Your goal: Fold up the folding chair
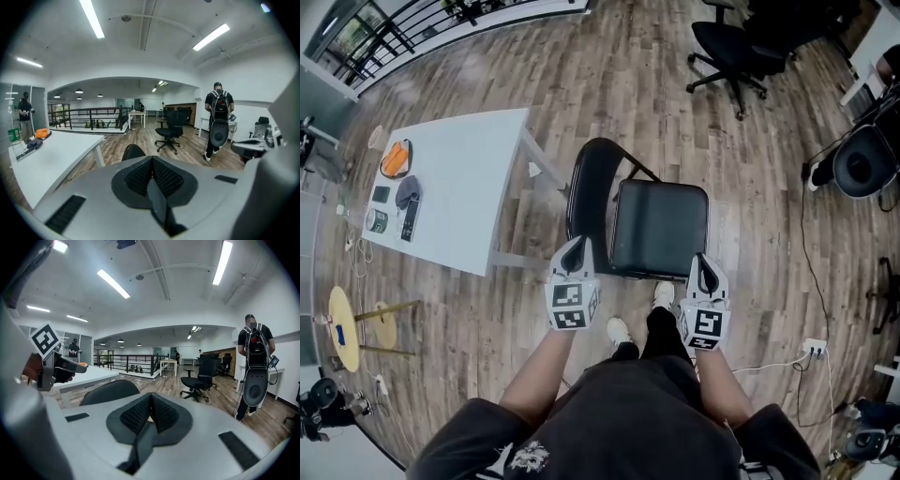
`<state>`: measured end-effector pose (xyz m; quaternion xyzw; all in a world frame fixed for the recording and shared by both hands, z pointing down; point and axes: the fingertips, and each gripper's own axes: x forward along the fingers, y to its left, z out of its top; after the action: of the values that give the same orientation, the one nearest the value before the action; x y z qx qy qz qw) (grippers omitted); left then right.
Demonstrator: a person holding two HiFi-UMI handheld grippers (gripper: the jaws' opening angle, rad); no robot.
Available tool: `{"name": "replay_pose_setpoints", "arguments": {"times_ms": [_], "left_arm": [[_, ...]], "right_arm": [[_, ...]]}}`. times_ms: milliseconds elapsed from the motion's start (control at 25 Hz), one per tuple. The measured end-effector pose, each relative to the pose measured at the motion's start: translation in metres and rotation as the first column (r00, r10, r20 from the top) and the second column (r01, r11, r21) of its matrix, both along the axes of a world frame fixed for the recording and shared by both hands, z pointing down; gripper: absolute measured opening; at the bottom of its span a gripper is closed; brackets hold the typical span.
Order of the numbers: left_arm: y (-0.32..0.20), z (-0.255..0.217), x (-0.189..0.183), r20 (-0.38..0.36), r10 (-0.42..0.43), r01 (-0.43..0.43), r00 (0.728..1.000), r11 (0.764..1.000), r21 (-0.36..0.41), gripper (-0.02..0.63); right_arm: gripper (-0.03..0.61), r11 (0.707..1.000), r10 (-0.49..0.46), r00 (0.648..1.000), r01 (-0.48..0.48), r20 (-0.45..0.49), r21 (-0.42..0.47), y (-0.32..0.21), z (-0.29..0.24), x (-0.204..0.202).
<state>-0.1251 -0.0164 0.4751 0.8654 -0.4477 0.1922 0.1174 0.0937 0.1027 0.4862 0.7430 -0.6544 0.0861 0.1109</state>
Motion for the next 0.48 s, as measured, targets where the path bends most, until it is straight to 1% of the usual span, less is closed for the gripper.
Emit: {"name": "replay_pose_setpoints", "arguments": {"times_ms": [160, 280, 320, 360, 480], "left_arm": [[-0.036, 0.023, 0.005, 0.13, -0.043, 0.043, 0.991, 0.999, 0.005, 0.005], [-0.065, 0.043, 0.006, 0.244, -0.082, 0.079, 0.966, 0.997, 0.024, 0.006], [-0.074, 0.049, 0.006, 0.276, -0.094, 0.089, 0.956, 0.996, 0.029, 0.019], [-0.084, 0.054, 0.007, 0.301, -0.104, 0.101, 0.948, 0.995, 0.027, 0.049], [-0.108, 0.071, 0.003, 0.358, -0.129, 0.142, 0.925, 0.99, -0.011, 0.112]], "right_arm": [[0.012, 0.999, -0.019, 0.999, 0.021, 0.048, -0.043, -0.034, 0.036, 0.03], [0.012, 0.995, -0.035, 0.996, 0.042, 0.084, -0.087, -0.054, 0.068, 0.052], [0.012, 0.993, -0.043, 0.995, 0.052, 0.086, -0.104, -0.06, 0.078, 0.059], [0.012, 0.991, -0.051, 0.995, 0.06, 0.083, -0.122, -0.066, 0.09, 0.065], [0.012, 0.978, -0.059, 0.995, 0.074, 0.079, -0.197, -0.08, 0.127, 0.077]]}}
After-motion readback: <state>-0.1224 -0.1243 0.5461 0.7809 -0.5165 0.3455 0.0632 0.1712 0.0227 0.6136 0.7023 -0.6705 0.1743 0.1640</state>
